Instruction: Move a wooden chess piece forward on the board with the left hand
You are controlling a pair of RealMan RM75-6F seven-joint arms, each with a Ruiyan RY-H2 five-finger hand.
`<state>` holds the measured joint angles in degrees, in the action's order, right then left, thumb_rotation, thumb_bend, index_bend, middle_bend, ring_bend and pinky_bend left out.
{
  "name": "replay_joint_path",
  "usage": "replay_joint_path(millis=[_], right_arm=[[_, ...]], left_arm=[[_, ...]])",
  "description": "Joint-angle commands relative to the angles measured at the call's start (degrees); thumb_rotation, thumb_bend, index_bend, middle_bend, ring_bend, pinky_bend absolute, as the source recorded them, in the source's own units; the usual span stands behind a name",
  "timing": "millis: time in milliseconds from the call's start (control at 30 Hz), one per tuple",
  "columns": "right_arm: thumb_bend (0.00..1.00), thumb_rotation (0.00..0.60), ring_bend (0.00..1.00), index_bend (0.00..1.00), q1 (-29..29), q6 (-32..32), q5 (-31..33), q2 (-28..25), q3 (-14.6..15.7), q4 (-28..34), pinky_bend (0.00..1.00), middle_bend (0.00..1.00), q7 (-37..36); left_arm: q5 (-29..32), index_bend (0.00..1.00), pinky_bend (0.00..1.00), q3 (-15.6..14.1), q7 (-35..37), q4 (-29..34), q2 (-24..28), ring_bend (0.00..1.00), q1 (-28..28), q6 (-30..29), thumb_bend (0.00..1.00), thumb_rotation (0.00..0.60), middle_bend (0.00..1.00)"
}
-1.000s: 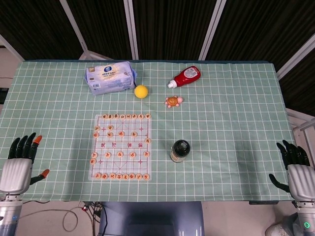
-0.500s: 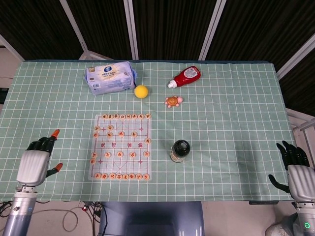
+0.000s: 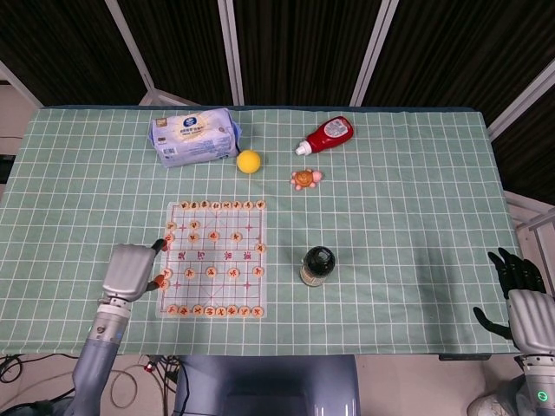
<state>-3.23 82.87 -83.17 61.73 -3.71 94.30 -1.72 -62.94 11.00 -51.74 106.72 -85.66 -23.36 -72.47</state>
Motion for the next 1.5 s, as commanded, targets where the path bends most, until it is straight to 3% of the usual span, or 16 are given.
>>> replay_joint_path(millis=[33, 200, 533, 1500], right_arm=[[0.29, 0.6, 0.0, 0.0, 0.0, -0.1, 0.1, -0.1, 0.0, 0.1, 0.0, 0.0, -0.2], [0.29, 0.6, 0.0, 0.0, -0.1, -0.3, 0.2, -0.2, 0.0, 0.2, 0.0, 0.0, -0.6], [0.29, 0.6, 0.0, 0.0, -0.2, -0.9, 0.8, -0.4, -0.2, 0.3, 0.0, 0.0, -1.4], [0.29, 0.6, 0.0, 0.0, -0.3, -1.3, 1.3, -0.6, -0.3, 0.5, 0.0, 0.0, -2.2]], left_arm=[[7.7, 0.43, 0.99, 1.0, -6.9, -0.7, -5.3, 0.97, -4.0, 1.0, 0.16, 0.6, 1.0], [12.4, 0.43, 0.99, 1.0, -10.2, -2.8, -9.4, 0.97, -6.6, 0.4, 0.19, 0.6, 1.0], [15.7, 0.43, 0.99, 1.3, -11.8, -7.0, -14.9, 0.98, -11.0, -0.3, 0.25, 0.6, 1.0], [19.9, 0.43, 0.99, -0.4, -10.2, -11.8, -18.5, 0.98, -15.7, -1.5, 0.31, 0.6, 1.0]])
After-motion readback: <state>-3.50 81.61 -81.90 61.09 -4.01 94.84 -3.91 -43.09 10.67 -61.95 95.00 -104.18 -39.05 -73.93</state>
